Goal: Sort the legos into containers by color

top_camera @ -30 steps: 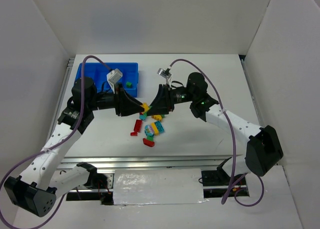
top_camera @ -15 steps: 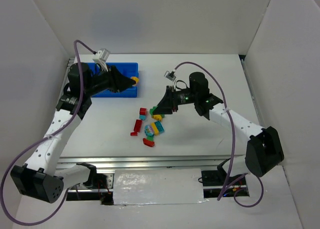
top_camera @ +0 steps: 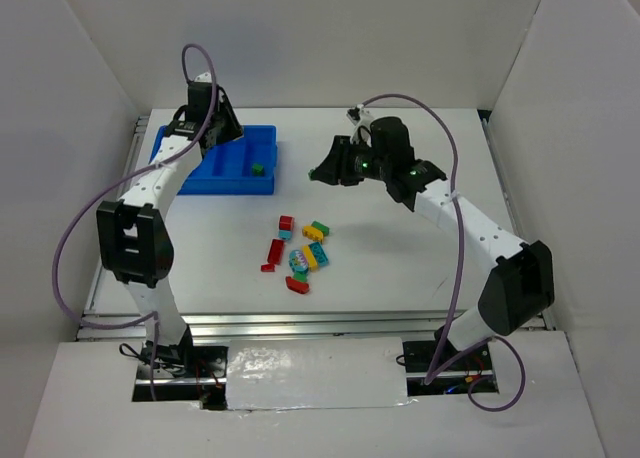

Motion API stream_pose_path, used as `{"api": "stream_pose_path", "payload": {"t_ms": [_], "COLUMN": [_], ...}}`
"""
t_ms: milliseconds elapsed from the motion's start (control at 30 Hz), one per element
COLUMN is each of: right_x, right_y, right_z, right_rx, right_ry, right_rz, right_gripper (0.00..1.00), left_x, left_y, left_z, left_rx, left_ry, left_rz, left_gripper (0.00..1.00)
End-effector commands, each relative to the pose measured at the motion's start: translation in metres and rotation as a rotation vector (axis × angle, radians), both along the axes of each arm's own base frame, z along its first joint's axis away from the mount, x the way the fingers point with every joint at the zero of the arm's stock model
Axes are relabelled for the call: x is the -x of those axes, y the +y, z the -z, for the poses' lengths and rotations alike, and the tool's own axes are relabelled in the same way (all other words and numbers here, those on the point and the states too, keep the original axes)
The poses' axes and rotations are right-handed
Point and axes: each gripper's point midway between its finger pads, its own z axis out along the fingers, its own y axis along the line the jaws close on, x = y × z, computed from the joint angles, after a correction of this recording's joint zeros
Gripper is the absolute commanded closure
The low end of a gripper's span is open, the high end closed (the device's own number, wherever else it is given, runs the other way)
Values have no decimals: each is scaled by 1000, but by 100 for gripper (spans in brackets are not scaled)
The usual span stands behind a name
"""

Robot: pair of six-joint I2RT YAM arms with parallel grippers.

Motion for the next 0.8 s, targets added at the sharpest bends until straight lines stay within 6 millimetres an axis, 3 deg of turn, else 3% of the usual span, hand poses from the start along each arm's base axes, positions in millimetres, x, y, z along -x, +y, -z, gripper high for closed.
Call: {"api": "stream_pose_path", "payload": {"t_ms": [0,33,67,100,133,167,200,300,333,400,433,467,500,533,567,700,733,767], "right_x": [-24,-31,-42,-54,-62,-73,-81,-101,-103,-116,-125,-131,-135,-138,-147,-165,-168,-170], "right_y": [-18,-15,-10,-4,-1,5,10,31,36,55,62,68,73,79,85,103,114,120], "right_z": [-23,-24,-3,-19,-21,-6,-17,-17,-15,-14,2,-13,-10,-8,-5,6,18,16], "right_rx": [43,43,78,63,60,63,41,21,30,37,57,39,41,41,32,5,4,-6], "right_ry": [-65,-66,-10,-34,-30,10,-8,3,13,-1,15,-19,-17,-16,-17,-29,-23,-35], "right_rz": [107,110,113,120,125,139,146,134,133,121,130,128,130,128,136,177,182,184], "right_gripper": [100,100,100,100,100,100,100,100,100,100,100,100,100,100,100,100,100,100], "left_x": [-14,-17,-21,-26,-28,-29,-32,-38,-40,-41,-41,-41,-41,-41,-42,-35,-32,-23], "left_y": [23,25,28,32,35,36,37,42,43,47,50,52,52,51,50,52,54,57], "left_z": [-2,3,18,17,23,39,41,63,78,86,92,93,94,88,83,47,22,13], "left_rx": [-34,-43,-56,-63,-73,-85,-91,-122,-128,-134,-134,-131,-124,-113,-107,-88,-76,-56], "left_ry": [-10,-1,31,31,47,87,91,136,166,190,204,206,207,194,182,134,87,91], "left_rz": [-79,-84,-94,-105,-114,-117,-119,-123,-122,-136,-156,-168,-173,-170,-170,-199,-217,-252], "left_gripper": [100,100,100,100,100,100,100,94,82,65,44,35,28,9,1,0,0,1]}}
